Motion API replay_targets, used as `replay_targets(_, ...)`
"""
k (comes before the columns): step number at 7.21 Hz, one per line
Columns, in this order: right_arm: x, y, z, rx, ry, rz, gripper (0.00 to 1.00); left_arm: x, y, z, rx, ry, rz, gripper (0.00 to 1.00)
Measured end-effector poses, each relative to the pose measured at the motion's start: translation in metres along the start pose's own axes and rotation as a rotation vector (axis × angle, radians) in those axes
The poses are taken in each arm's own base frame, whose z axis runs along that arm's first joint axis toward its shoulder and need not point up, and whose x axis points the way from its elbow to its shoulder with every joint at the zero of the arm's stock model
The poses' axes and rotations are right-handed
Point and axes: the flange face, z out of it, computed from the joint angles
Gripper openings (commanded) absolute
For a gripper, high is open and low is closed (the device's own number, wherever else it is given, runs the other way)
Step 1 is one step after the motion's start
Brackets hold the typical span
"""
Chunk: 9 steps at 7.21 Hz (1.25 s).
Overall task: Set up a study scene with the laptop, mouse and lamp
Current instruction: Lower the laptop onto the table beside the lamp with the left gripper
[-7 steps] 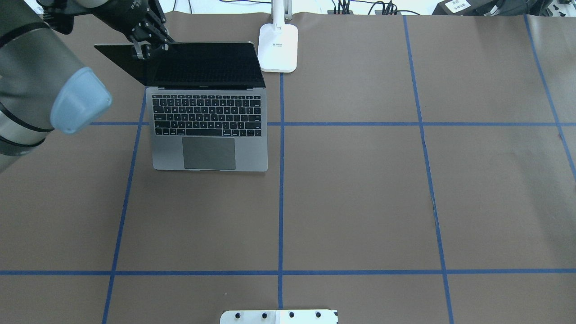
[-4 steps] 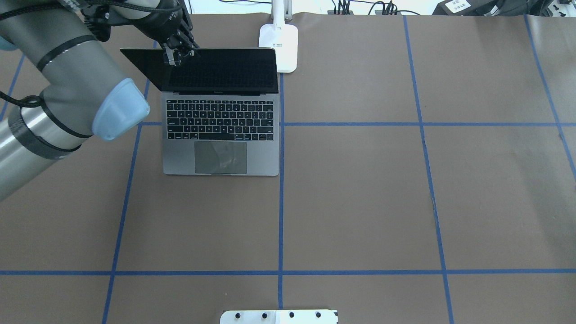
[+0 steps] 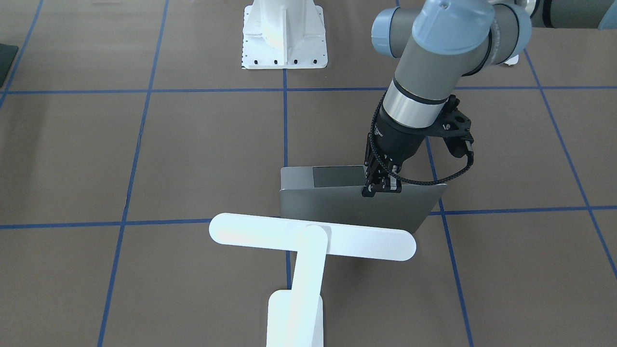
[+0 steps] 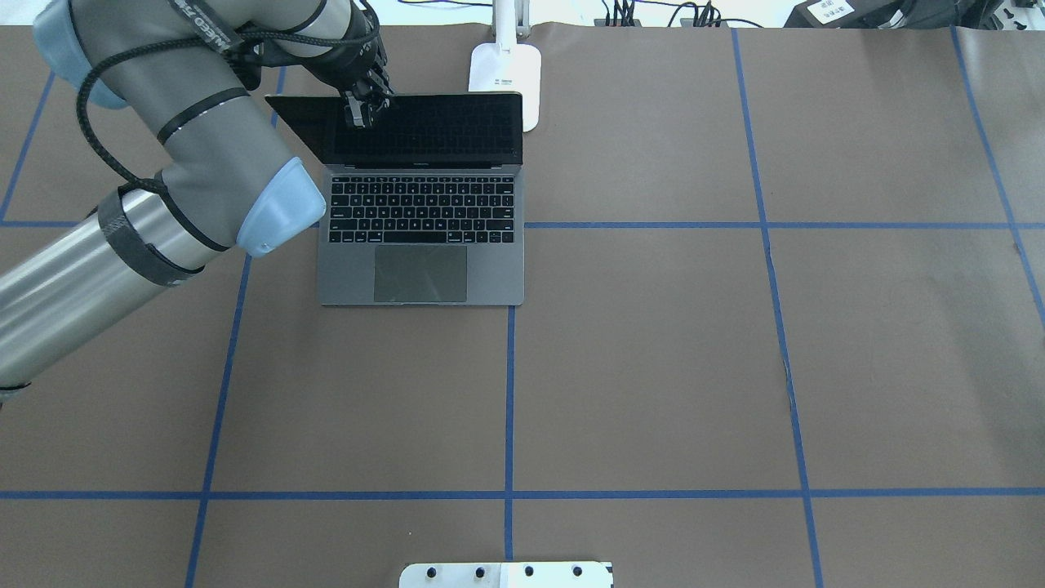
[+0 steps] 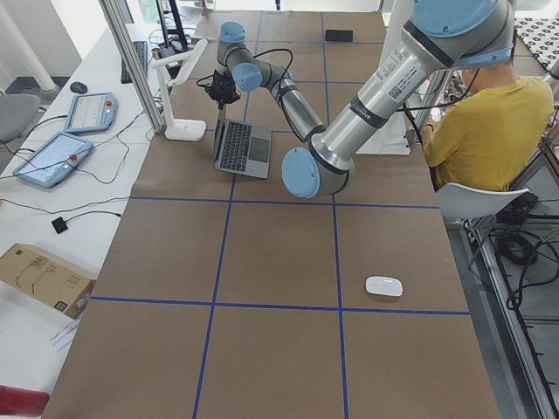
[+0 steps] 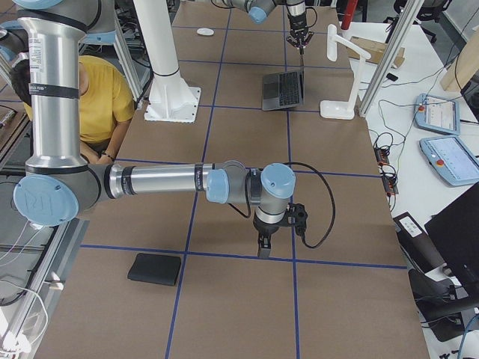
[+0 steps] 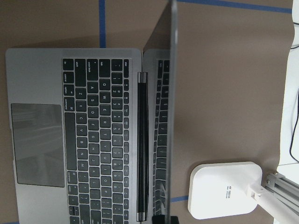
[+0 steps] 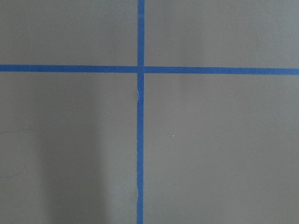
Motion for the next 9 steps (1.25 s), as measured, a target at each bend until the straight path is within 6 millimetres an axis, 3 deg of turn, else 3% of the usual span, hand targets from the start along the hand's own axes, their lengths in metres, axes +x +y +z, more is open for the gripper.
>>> replay_targets(3,-0.001,0.000,0.001,-0.001,0.000,-0.002,1.00,-0.018,0.010,0.025,0.006,0.026,0.010,0.00)
replay_targets(7,-0.001,0.000,0.001,-0.001,0.000,-0.004,1.00,-0.027,0.013,0.034,0.016,0.042,0.020,0.02)
replay_targets(8,-0.001,0.000,0.001,-0.001,0.000,-0.004,1.00,-0.027,0.012,0.035,0.017,0.042,0.020,0.57)
replay_targets(9,-0.002,0.000,0.001,-0.002,0.000,-0.004,1.00,-0.027,0.011,0.036,0.019,0.041,0.022,1.00)
